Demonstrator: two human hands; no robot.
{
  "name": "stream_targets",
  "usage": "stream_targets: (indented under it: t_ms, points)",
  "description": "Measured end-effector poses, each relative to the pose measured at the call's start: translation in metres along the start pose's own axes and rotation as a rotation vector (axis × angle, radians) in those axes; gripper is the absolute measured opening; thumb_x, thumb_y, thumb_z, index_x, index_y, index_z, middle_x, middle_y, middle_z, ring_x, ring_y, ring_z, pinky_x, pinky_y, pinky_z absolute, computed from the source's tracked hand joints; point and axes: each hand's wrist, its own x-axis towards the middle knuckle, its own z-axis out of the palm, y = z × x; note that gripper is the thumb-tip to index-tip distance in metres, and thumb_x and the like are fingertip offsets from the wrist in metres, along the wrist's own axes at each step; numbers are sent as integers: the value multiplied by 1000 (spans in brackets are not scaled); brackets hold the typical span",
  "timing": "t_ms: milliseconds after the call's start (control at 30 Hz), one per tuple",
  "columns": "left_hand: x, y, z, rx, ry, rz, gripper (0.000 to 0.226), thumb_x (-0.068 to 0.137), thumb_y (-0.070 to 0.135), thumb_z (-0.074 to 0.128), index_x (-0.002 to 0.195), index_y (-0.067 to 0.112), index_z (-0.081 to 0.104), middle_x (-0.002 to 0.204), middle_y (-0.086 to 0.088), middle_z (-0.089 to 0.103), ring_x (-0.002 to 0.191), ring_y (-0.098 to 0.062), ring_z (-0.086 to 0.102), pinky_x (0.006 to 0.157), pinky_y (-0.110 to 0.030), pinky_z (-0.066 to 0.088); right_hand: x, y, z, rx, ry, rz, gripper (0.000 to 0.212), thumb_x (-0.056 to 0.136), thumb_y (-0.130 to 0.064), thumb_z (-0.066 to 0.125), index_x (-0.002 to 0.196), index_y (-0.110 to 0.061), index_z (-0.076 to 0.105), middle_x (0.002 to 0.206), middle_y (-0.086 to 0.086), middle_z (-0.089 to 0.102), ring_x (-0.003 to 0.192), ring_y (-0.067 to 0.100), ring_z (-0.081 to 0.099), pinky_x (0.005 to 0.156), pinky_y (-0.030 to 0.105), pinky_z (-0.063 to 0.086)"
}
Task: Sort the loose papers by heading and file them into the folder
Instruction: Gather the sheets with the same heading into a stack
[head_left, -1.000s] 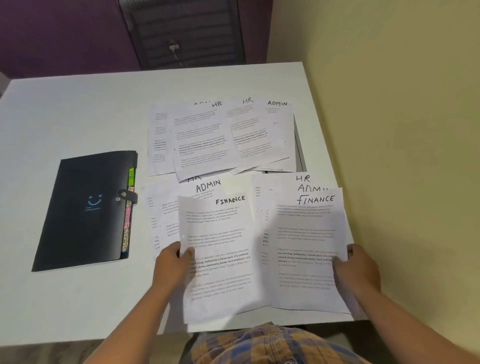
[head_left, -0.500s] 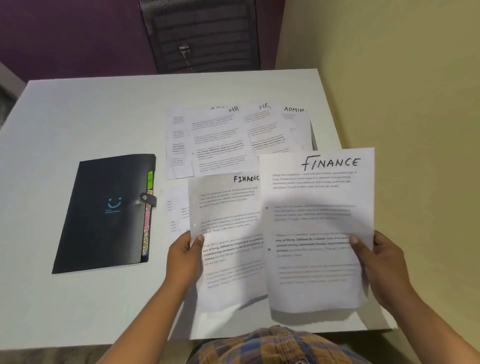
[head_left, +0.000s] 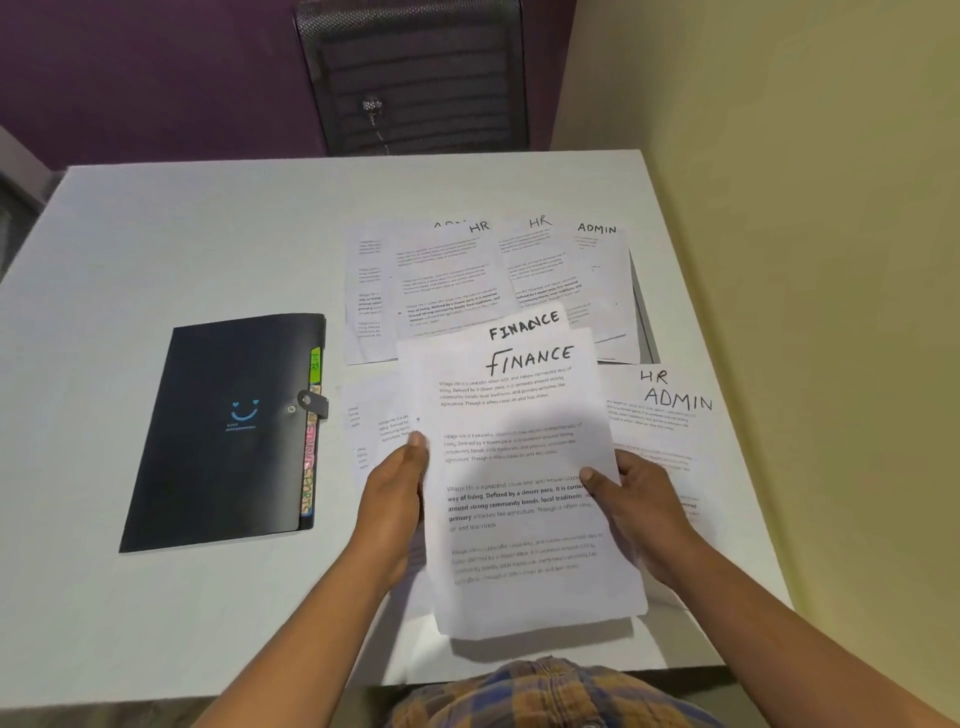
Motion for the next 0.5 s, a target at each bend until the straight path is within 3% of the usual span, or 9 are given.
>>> stream_targets:
  t_ms: [67, 167, 267, 333, 400, 500]
  points:
    - [-4, -2, -3, 4, -30, 65, 21, 97, 12, 57, 115, 5, 66, 104, -14, 75, 79, -18, 74, 59, -23, 56, -4, 2, -1, -56, 6, -17, 19, 92, -2, 65, 107, -10, 72, 99, 6, 78, 90, 27, 75, 77, 41, 61]
    - [-5, -4, -7, 88, -34, 183, 25, 91, -6, 59, 113, 1, 67, 102, -11, 76, 82, -14, 74, 69, -26, 60, -8, 1, -5, -203, 24, -117, 23, 88, -3, 71, 104, -19, 73, 100, -1, 78, 91, 17, 75, 78, 36, 60]
    - [-10, 1, -8, 151, -28, 320, 22, 91, -4, 60, 104, 9, 71, 92, 1, 78, 83, -9, 72, 73, -19, 55, -13, -5, -6, -225, 65, -211, 22, 85, -4, 73, 98, -22, 73, 91, -12, 78, 83, 5, 73, 68, 20, 57]
    - [-11, 3, -10, 222, -16, 396, 21, 91, -2, 61, 93, 16, 73, 80, 8, 76, 74, -3, 67, 71, -16, 52, -15, -10, -6, -254, 98, -256, 12, 84, -5, 75, 86, -16, 70, 64, -21, 71, 59, -3, 66, 54, 12, 48]
    - [-12, 3, -9, 282, -19, 427, 25, 90, -3, 62, 81, 18, 71, 70, 16, 73, 69, 4, 65, 69, -12, 49, -15, -12, -6, -284, 135, -288, 16, 81, -7, 77, 72, -10, 64, 46, -17, 59, 43, -1, 55, 48, 13, 41]
    - [-8, -2, -7, 346, -24, 428, 23, 88, 0, 66, 76, 20, 69, 68, 19, 72, 69, 6, 66, 68, -8, 45, -14, -14, -3, -283, 111, -281, 26, 80, -3, 77, 75, -23, 61, 54, -21, 63, 52, -8, 60, 55, 10, 42]
